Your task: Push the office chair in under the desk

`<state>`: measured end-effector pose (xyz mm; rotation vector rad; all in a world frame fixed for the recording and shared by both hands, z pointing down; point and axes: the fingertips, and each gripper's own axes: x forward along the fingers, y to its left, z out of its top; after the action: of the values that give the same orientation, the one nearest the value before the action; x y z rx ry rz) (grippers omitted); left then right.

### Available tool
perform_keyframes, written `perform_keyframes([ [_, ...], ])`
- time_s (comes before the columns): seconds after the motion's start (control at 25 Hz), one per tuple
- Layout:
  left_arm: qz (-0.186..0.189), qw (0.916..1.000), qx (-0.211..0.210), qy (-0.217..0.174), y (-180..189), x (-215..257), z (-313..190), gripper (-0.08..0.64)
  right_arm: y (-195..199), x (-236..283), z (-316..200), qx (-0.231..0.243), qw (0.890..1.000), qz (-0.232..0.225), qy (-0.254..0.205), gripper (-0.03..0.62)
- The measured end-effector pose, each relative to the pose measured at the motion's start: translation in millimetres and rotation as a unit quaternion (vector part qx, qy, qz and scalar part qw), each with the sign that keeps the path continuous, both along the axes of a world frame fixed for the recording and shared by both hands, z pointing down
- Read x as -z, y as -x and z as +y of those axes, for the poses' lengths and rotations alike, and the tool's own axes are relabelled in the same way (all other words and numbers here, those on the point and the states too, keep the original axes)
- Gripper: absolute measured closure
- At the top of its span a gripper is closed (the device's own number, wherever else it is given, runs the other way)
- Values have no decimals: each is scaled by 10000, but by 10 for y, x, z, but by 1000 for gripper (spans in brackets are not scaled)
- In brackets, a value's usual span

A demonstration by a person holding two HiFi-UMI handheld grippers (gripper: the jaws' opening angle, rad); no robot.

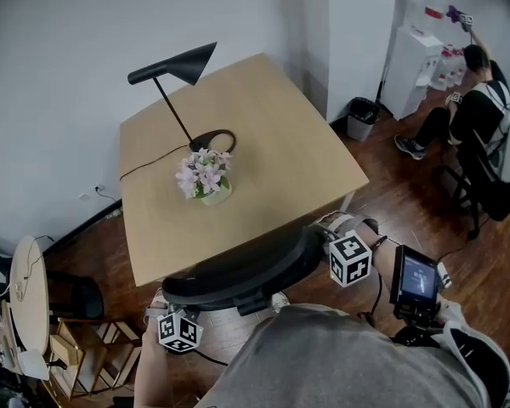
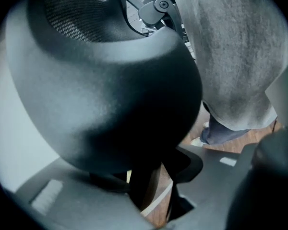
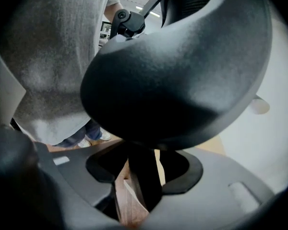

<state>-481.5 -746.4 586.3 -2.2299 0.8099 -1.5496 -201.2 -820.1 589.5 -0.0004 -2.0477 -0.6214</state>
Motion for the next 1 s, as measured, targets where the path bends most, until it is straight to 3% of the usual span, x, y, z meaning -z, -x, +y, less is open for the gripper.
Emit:
perform_keyframes([
  [0.12,57,9965,455,-699,97,146,32,347,-47,99,16,-191,9991,-321,-178,330],
  [0.24,415,9806,1300,-1405,279,385,177,343,-157,273,46,-478,9950,-776,-408,321],
  [0.36,1150,9432,2411,-1977,432,642,462,402,-314,509,146,-837,9849,-1359,-669,321],
  [0.48,2077,9018,3067,-2227,302,839,736,462,-437,737,279,-1219,9697,-1982,-740,334],
  [0.56,2533,8873,3126,-2253,79,951,871,487,-442,814,385,-1405,9594,-2358,-644,359],
  [0.76,3224,8750,2924,-2119,-473,1157,1034,545,-358,941,761,-1609,9410,-2954,-379,430],
  [1.0,4228,8403,2874,-1803,-793,1274,1199,558,-259,1106,1228,-1786,9213,-3455,-15,523],
])
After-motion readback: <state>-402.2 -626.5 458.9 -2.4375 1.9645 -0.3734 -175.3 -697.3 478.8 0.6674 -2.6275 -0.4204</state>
